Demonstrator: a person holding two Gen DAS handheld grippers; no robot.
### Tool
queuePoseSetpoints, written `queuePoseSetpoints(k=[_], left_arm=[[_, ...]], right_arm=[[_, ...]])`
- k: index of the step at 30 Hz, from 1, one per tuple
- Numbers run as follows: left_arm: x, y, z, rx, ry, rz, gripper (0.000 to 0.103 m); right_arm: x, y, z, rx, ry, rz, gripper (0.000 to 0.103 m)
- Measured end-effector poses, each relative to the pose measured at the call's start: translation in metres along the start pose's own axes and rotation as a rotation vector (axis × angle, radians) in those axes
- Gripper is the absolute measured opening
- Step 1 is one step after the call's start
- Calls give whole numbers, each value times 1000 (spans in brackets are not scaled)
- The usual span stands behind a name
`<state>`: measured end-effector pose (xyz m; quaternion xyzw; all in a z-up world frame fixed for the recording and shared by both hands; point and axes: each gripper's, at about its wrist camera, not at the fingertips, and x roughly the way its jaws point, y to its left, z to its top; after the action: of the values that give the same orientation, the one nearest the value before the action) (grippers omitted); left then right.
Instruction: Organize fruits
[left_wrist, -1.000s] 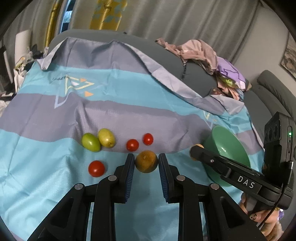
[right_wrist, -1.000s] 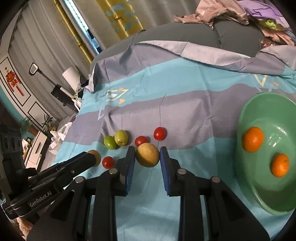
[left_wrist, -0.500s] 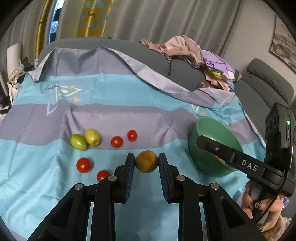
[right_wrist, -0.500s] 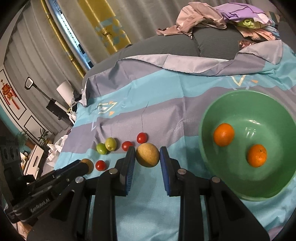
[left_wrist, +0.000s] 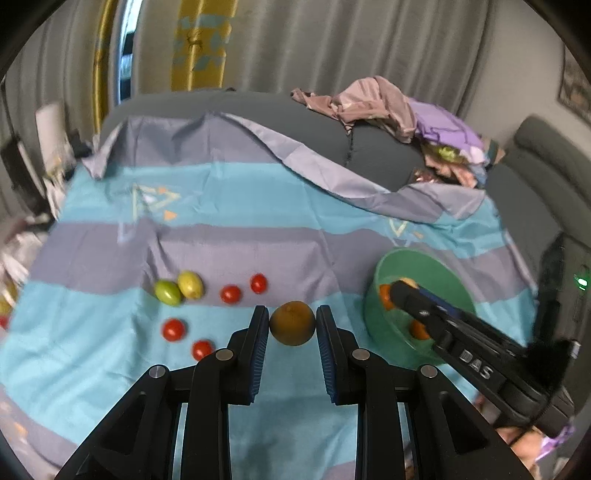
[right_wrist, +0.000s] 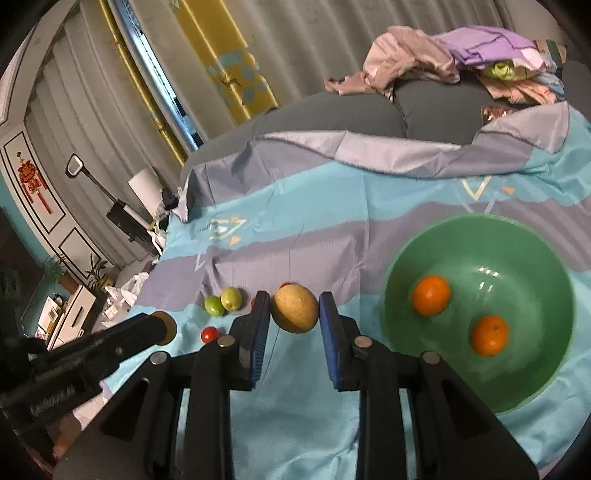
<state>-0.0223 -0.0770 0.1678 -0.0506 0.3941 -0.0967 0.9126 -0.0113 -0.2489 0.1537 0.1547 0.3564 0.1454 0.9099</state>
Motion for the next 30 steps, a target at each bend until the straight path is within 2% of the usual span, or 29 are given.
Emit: queuePoseSetpoints(k=[2, 6, 10, 13, 16, 20, 24, 29, 30], left_arm=[[-4, -9, 5, 27, -19, 36, 26], [3, -16, 14, -30, -12, -53, 26], [27, -21, 16, -68, 0, -78, 26], [37, -16, 14, -80, 14, -128, 26], [45, -3, 15, -74, 50, -128, 26], [66, 16, 18, -81, 83, -139, 26], [117, 32, 21, -106, 195, -103, 26], [154, 55, 27, -204, 262, -130, 26], [161, 60, 30, -218, 261, -103, 26]], right_arm=[[-7, -5, 2, 6, -17, 0, 28], [-13, -16, 4, 31, -28, -13, 28], [-15, -20, 9, 37, -44, -38, 28], [-9, -20, 11, 26, -30, -64, 28], [-1, -22, 10, 37, -10, -33, 28], [13, -22, 11, 39, 28, -40, 28], [21, -25, 23, 49, 53, -14, 28], [34, -25, 47, 25, 75, 2, 28], [36, -25, 51, 20, 74, 2, 28]])
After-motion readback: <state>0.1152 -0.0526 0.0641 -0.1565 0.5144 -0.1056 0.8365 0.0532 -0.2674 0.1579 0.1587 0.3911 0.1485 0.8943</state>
